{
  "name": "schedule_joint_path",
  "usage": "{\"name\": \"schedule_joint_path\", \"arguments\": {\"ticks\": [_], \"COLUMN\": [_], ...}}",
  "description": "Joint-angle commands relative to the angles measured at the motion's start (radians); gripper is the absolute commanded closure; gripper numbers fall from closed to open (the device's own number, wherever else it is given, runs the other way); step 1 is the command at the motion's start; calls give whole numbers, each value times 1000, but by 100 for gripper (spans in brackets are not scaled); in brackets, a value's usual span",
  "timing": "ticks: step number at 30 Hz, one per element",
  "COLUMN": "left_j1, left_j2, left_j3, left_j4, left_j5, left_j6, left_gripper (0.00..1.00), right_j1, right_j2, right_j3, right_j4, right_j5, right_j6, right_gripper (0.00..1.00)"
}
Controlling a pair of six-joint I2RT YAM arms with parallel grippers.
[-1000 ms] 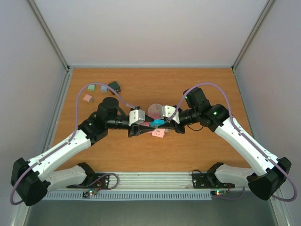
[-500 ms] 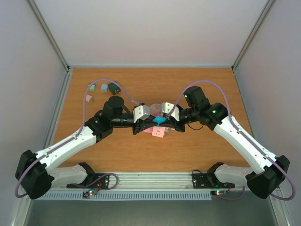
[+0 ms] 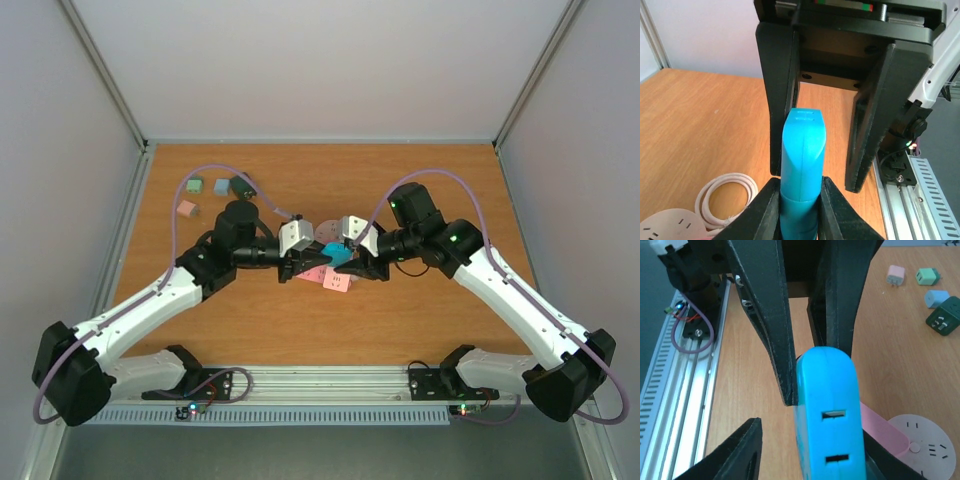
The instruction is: Pull the plug off the socket
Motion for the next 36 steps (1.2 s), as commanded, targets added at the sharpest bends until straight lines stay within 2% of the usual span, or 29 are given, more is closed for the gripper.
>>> {"name": "schedule_joint_path", "arguments": {"ticks": [1, 4, 6, 13, 17, 21, 25, 30, 36], "left_j1": [66, 98, 121, 228, 324, 398, 482, 575, 594], "left_j2": [-31, -45, -58, -76, -54, -5, 52, 151, 267], "left_j3": [34, 47, 55, 108, 147, 174, 201, 217, 195], "left_j4": [-42, -122, -180, -340, -372, -371, -383, -384, -308], "left_j5": [-30, -30, -38, -108, -197, -316, -357, -398, -507], "left_j6": [-2, 40, 96, 248, 340, 421, 503, 601, 733], "left_gripper": [99, 99, 99, 99, 99, 99, 99, 99, 99], "right_j1": [17, 15, 13, 3, 2, 2, 1, 2, 0], "right_j2": [-18, -28, -29, -30, -36, -61, -84, -82, -41], "right_j3": [-6, -17, -21, -26, -28, -79, -124, -132, -122], "right_j4": [23, 52, 91, 230, 309, 454, 578, 555, 512], "right_j5": [-37, -11, 25, 143, 223, 326, 426, 411, 444], "right_j6": [41, 78, 117, 211, 277, 368, 437, 418, 391], "right_gripper": [47, 27, 19, 11, 2, 1, 2, 1, 1]}}
